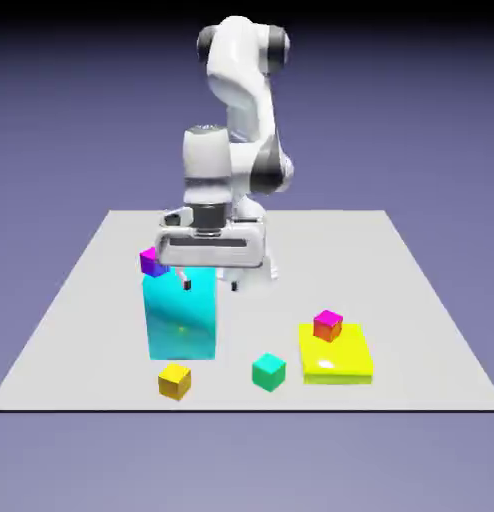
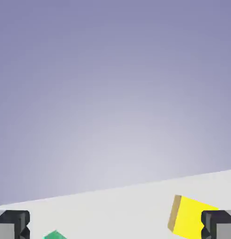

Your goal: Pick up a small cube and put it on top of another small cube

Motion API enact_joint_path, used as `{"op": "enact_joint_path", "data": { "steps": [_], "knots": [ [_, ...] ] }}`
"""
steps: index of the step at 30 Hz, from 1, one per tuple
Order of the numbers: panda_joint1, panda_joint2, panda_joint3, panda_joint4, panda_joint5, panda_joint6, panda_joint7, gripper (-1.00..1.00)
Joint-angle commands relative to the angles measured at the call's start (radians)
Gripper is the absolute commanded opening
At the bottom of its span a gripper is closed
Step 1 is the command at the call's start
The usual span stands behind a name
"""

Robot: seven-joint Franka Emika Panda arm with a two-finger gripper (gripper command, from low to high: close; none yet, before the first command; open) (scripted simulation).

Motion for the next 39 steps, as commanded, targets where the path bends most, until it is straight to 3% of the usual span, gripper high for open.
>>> {"op": "enact_joint_path", "data": {
  "steps": [1,21,23,27,28,33,39],
  "knots": [
    [0.001,0.036,-0.006,0.034,0.006,-0.038,0.001,0.00],
    [-0.089,0.761,-0.132,0.707,0.121,-0.805,0.018,0.00],
    [-0.091,0.779,-0.135,0.724,0.124,-0.824,0.019,0.00],
    [-0.077,0.803,-0.123,0.588,0.142,-0.667,0.003,0.00],
    [-0.077,0.803,-0.123,0.588,0.142,-0.667,0.003,-1.00],
    [-0.093,0.775,-0.129,0.717,0.113,-0.819,0.014,-1.00],
    [-0.139,0.666,0.018,0.554,-0.148,-0.684,-0.096,-1.00]
  ]
}}
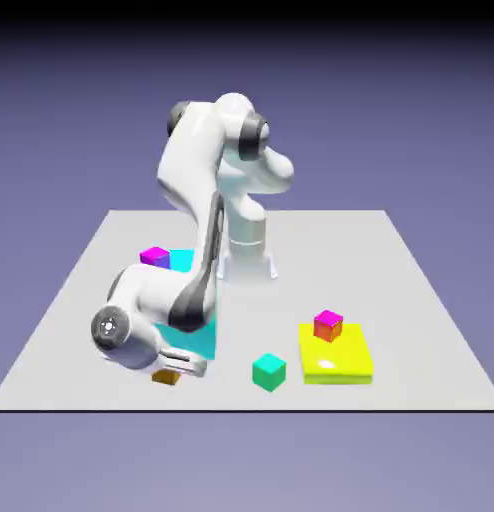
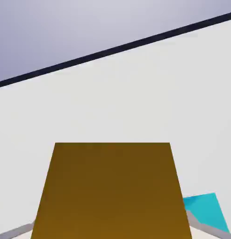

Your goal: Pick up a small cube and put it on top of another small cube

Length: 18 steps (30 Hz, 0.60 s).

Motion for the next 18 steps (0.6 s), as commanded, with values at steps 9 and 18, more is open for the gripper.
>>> {"op": "enact_joint_path", "data": {
  "steps": [9,18],
  "knots": [
    [-0.069,-0.164,0.219,-0.245,-0.394,0.203,-0.164,-1.00],
    [-0.138,-0.327,0.439,-0.489,-0.785,0.405,-0.329,-1.00]
  ]
}}
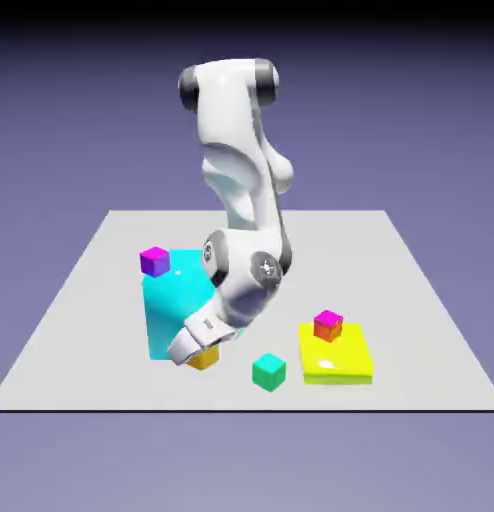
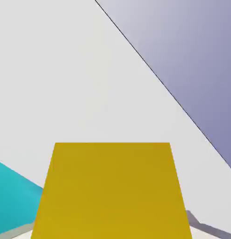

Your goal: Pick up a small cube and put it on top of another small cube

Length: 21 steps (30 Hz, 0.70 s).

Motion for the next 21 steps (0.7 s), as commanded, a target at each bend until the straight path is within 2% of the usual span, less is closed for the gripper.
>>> {"op": "enact_joint_path", "data": {
  "steps": [1,16,21],
  "knots": [
    [-0.008,-0.018,0.024,-0.027,-0.047,0.023,-0.017,-1.00],
    [-0.120,-0.284,0.381,-0.425,-0.684,0.352,-0.284,-1.00],
    [-0.111,-0.140,0.329,-0.367,-0.829,0.295,-0.206,-1.00]
  ]
}}
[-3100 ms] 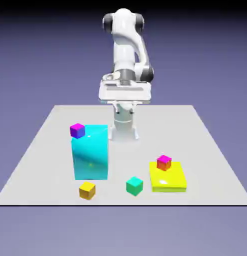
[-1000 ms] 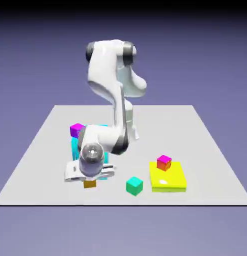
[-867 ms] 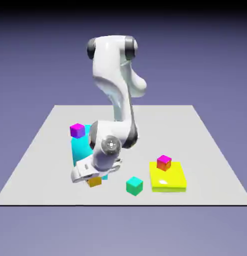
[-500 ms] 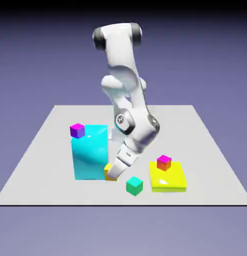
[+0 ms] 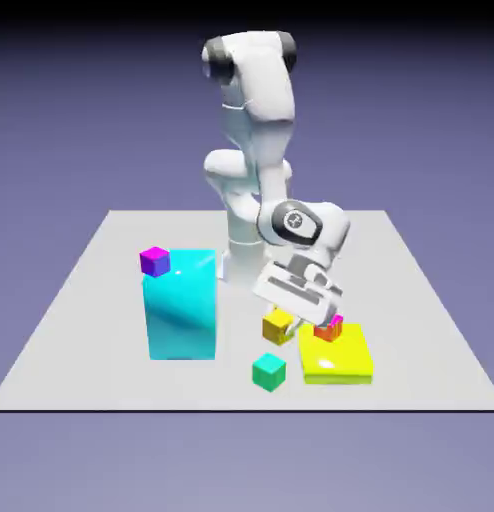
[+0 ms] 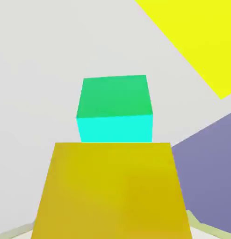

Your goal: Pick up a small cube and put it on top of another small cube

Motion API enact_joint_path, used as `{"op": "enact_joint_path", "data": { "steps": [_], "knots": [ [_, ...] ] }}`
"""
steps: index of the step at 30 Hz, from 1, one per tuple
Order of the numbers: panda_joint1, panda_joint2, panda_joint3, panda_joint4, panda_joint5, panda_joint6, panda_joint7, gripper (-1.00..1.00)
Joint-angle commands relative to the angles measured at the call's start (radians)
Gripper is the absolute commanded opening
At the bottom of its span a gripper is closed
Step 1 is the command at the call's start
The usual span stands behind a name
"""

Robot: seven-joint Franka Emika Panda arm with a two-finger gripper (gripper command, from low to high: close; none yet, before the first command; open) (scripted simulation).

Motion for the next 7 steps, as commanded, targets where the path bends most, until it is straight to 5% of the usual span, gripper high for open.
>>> {"op": "enact_joint_path", "data": {
  "steps": [1,4,5,7],
  "knots": [
    [0.002,0.036,-0.013,0.015,-0.038,-0.014,0.021,-1.00],
    [0.007,0.114,-0.041,0.046,-0.116,-0.044,0.063,-1.00],
    [0.007,0.114,-0.041,0.046,-0.116,-0.044,0.063,1.00],
    [0.005,0.078,-0.028,0.031,-0.080,-0.030,0.044,1.00]
  ]
}}
